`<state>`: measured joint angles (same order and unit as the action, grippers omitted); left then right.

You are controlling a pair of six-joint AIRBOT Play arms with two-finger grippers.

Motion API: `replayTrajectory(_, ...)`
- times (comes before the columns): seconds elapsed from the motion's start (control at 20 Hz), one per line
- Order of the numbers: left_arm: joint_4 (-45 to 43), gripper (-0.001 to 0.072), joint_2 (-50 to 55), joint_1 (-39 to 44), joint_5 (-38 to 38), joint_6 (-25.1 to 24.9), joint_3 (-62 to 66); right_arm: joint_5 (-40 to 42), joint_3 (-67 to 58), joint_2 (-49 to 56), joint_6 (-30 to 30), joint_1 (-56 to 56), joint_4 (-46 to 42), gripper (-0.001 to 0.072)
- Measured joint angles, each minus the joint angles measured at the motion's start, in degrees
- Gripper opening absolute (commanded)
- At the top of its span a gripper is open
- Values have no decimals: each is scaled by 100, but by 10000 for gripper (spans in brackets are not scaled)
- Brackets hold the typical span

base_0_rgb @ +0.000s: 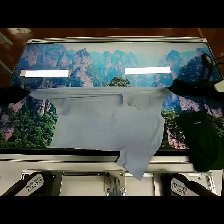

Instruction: Fold the shirts.

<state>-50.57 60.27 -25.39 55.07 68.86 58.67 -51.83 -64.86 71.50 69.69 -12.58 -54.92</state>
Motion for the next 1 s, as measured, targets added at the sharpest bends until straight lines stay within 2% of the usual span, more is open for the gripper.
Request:
replayTrajectory(0.25, 1078, 37, 1270, 752, -1696, -1084, 22, 2671, 61, 1010, -409, 881, 79, 67)
replayTrajectory(0.4, 1349, 37, 1838, 1318, -2892, -1440, 243, 4135, 72, 1469, -505, 1311, 79, 67)
replayTrajectory(0.5, 1445, 37, 2199, 1655, -3622, -1563, 446, 4642, 74, 1718, -535, 1491, 83, 68)
replayTrajectory(0.6, 1488, 37, 2559, 1932, -4089, -1633, 651, 4826, 74, 1908, -542, 1598, 83, 68)
replayTrajectory(0.75, 1523, 38, 2990, 2240, -4402, -1683, 833, 4859, 74, 2041, -542, 1661, 85, 68)
replayTrajectory(0.85, 1515, 37, 3156, 2293, -4387, -1703, 885, 4767, 74, 2079, -544, 1679, 85, 67)
replayTrajectory(1.0, 1456, 36, 3263, 2144, -3825, -1711, 922, 4192, 74, 2028, -544, 1582, 79, 67)
